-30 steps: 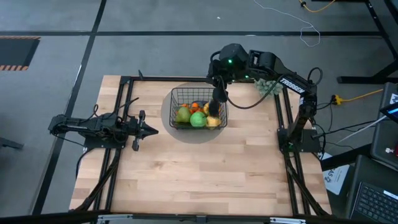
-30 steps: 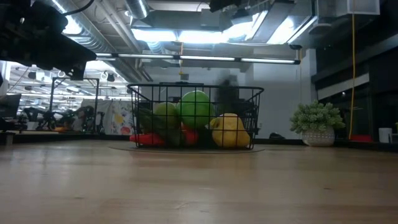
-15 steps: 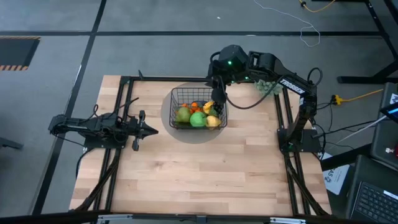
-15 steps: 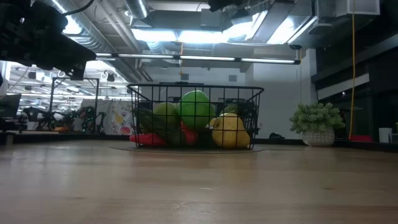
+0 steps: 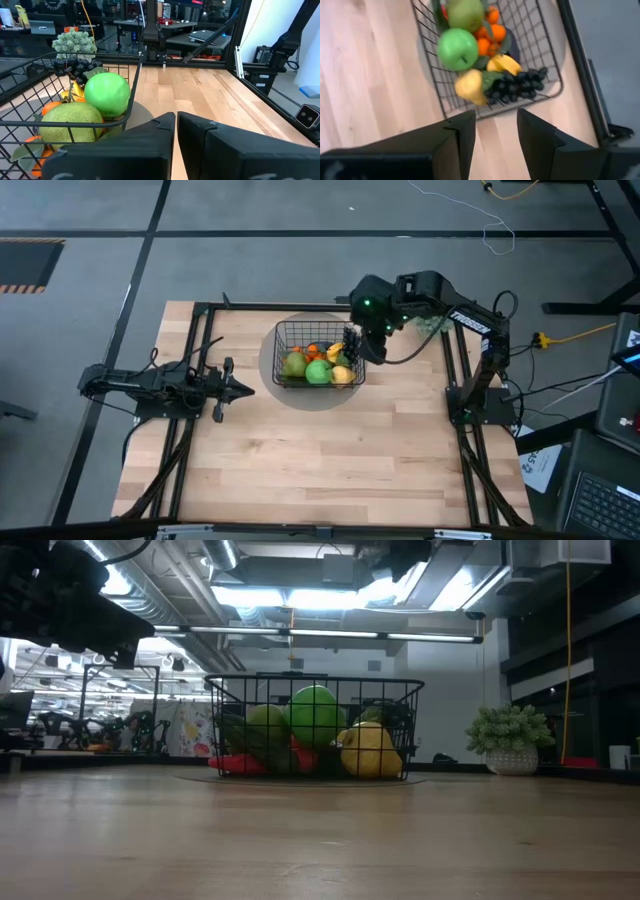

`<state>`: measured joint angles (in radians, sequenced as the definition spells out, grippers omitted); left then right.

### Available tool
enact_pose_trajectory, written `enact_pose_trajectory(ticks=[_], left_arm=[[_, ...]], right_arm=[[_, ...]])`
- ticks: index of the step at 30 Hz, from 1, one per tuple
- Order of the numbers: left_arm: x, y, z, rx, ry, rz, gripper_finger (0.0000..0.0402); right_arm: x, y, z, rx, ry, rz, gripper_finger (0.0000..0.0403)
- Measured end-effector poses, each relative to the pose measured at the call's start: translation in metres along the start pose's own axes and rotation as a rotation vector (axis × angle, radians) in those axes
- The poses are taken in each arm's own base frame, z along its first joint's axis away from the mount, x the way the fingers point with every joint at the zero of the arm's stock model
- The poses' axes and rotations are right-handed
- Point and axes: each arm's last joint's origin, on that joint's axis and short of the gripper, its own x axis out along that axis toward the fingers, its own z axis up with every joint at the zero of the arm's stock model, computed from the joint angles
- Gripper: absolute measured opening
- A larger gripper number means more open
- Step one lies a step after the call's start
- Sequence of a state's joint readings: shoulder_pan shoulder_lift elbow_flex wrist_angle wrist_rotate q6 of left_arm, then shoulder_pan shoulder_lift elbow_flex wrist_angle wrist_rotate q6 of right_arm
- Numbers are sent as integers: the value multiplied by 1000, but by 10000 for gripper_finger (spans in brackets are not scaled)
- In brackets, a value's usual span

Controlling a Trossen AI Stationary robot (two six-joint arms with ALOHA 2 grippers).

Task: Build produce basket
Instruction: Return to Home Position

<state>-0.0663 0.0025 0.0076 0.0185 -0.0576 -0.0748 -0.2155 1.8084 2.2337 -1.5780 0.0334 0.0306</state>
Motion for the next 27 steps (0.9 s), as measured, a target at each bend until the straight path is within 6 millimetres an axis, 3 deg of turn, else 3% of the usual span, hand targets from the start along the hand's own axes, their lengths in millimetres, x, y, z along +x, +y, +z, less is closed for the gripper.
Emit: enact_pose_trajectory(ticks=[5,12,17,20,23,27], left_arm=[[0,0,0,0,0,0,18],[0,0,0,0,1,0,15],[0,0,0,0,1,0,8],[0,0,0,0,1,0,4],[0,0,0,0,1,0,1],[0,0,0,0,0,0,3]], right_arm=[[-7,18,-4,-32,-23,26,131],[-38,41,-35,-42,-95,-49,131],[-69,42,-79,69,-204,-177,131],[-78,42,-111,124,-263,-177,131],[-77,41,-144,170,-332,-141,131],[-62,40,-181,187,-448,-40,131]])
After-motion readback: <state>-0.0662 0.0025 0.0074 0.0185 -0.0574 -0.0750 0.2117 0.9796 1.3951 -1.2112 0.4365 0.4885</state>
